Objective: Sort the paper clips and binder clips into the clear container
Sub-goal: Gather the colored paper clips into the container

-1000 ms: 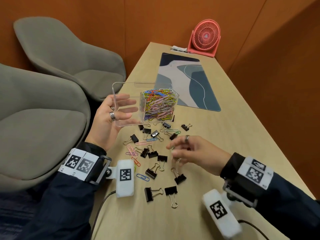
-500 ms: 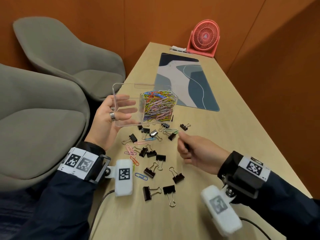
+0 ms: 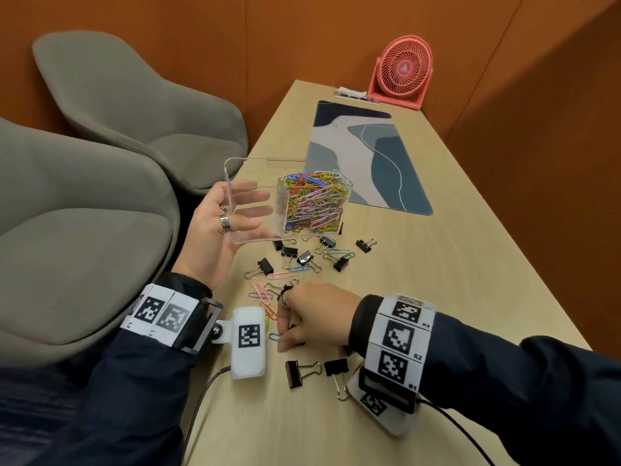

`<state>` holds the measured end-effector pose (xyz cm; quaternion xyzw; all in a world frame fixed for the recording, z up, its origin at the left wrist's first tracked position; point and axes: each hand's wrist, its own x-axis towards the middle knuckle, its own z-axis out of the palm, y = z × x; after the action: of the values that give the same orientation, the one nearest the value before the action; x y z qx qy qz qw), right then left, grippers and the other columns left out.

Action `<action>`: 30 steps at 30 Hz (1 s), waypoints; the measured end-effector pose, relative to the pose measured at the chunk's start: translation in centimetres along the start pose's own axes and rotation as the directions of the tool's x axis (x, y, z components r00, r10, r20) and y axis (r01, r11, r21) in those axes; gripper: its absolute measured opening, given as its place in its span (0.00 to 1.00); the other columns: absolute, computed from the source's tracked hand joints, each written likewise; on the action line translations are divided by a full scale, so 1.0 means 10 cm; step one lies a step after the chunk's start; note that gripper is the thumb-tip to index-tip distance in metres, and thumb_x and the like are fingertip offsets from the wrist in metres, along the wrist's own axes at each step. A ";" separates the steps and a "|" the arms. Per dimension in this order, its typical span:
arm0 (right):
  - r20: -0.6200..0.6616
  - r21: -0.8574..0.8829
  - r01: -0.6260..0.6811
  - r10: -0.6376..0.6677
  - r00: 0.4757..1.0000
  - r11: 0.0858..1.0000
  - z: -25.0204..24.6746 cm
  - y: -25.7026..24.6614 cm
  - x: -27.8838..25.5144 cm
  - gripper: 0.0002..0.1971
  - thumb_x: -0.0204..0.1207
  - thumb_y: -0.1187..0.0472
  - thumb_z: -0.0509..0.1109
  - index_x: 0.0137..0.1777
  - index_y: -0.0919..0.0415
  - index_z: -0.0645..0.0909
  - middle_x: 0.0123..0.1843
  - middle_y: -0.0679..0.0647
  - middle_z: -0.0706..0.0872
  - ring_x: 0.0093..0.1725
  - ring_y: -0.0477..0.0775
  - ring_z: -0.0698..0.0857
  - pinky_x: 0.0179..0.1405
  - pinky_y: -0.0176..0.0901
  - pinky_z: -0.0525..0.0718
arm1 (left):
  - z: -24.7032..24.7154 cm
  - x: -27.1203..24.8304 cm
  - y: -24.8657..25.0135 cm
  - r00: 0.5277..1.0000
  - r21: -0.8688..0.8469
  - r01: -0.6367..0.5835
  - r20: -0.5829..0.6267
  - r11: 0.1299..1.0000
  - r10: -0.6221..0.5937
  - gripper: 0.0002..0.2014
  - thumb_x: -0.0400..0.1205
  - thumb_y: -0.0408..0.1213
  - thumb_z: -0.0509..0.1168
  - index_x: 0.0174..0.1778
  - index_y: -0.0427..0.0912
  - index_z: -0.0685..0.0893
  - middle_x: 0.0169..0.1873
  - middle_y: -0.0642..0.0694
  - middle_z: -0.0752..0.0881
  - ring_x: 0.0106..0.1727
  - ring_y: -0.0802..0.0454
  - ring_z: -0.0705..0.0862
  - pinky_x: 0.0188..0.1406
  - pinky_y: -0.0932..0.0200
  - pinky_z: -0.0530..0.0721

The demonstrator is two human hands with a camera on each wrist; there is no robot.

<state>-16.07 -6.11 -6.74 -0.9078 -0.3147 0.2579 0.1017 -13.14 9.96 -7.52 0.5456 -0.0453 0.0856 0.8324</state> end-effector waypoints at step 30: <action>-0.115 0.854 0.014 0.163 0.980 0.520 -0.20 0.34 0.02 0.14 0.85 0.56 0.54 0.49 0.57 0.81 0.30 0.46 0.65 0.25 0.44 0.63 0.22 0.30 0.63 | 0.00 0.00 0.00 1.000 -0.022 -0.022 0.022 1.000 0.022 0.21 0.67 0.27 0.65 0.57 0.40 0.77 0.52 0.43 0.83 0.54 0.46 0.86 0.41 0.50 0.89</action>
<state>-13.08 -8.72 -6.31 -0.7742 -0.0989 0.2993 0.5488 -13.12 9.95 -7.51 0.5369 -0.0614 0.0882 0.8368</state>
